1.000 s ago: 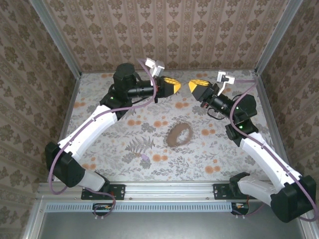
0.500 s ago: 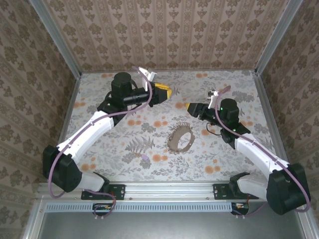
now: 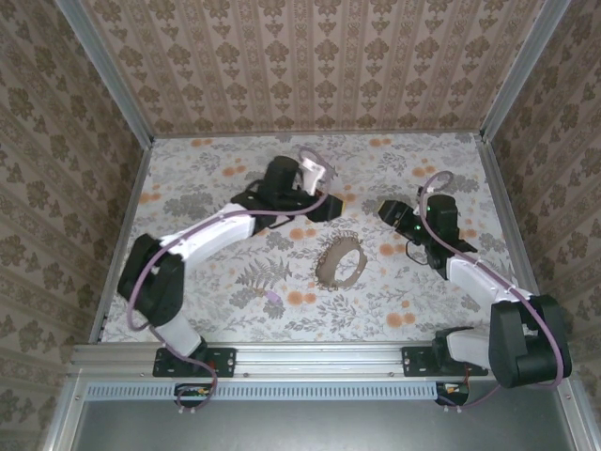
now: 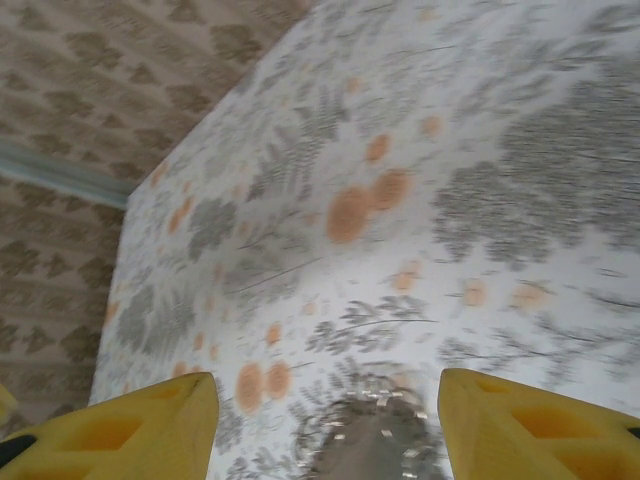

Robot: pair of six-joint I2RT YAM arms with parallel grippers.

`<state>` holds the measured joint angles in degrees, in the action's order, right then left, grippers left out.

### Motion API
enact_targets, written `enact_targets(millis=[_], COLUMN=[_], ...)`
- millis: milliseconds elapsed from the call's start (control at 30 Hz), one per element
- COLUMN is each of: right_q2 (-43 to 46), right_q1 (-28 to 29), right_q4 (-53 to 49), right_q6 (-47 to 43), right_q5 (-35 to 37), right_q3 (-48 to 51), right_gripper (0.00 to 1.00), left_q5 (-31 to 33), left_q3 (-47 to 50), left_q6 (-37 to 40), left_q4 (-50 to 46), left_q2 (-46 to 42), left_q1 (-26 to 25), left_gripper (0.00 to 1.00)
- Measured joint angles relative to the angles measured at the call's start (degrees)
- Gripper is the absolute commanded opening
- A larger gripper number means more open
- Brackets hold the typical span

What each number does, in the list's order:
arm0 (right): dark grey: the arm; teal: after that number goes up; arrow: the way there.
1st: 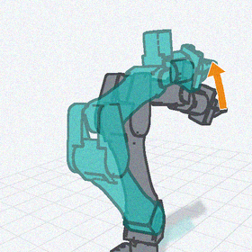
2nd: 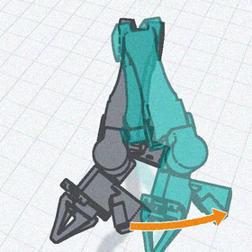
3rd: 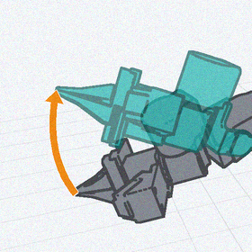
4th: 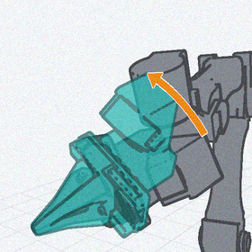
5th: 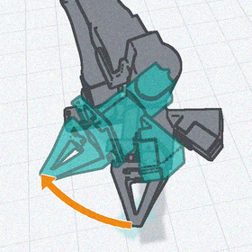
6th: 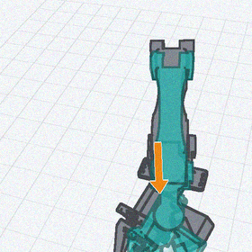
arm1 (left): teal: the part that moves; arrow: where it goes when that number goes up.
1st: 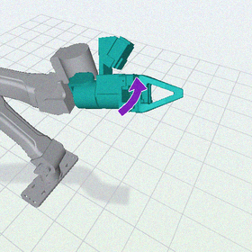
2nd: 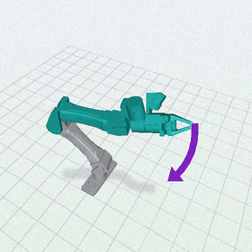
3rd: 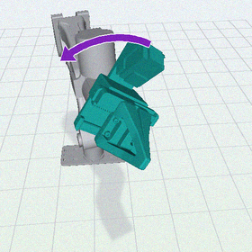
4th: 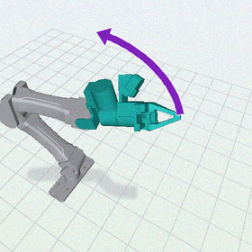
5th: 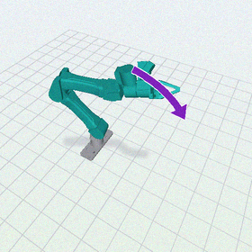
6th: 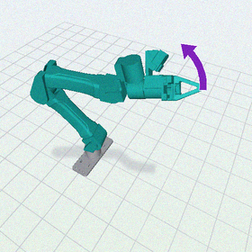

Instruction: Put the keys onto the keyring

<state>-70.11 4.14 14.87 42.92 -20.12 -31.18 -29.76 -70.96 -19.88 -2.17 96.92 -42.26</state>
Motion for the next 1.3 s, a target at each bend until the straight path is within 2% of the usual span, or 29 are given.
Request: enact_targets(millis=[233,433,767,1300], right_q2=[0.76,0.76,0.72,-1.03], right_q1=[-7.93,-10.34,-11.87,-11.93], right_q4=[-3.74,-3.98,-3.26,-0.02], right_q6=[2.75,3.89,5.09,6.58], right_q5=[0.37,-0.72,-3.52,-4.76], right_q3=[1.68,1.68,2.38,2.82], right_gripper=[0.64,0.64,0.65,0.65], left_q5=[7.41,12.81,19.15,22.27], left_q3=[-13.88,-24.11,-30.80,-32.06], left_q6=[0.87,0.28,-1.31,-1.53], left_q4=[-12.37,-20.46,-27.45,-29.86], left_q2=[15.98,23.52,28.72,31.76], left_q1=[-8.24,-11.34,-13.22,-13.38], left_gripper=[0.43,0.41,0.33,0.29])
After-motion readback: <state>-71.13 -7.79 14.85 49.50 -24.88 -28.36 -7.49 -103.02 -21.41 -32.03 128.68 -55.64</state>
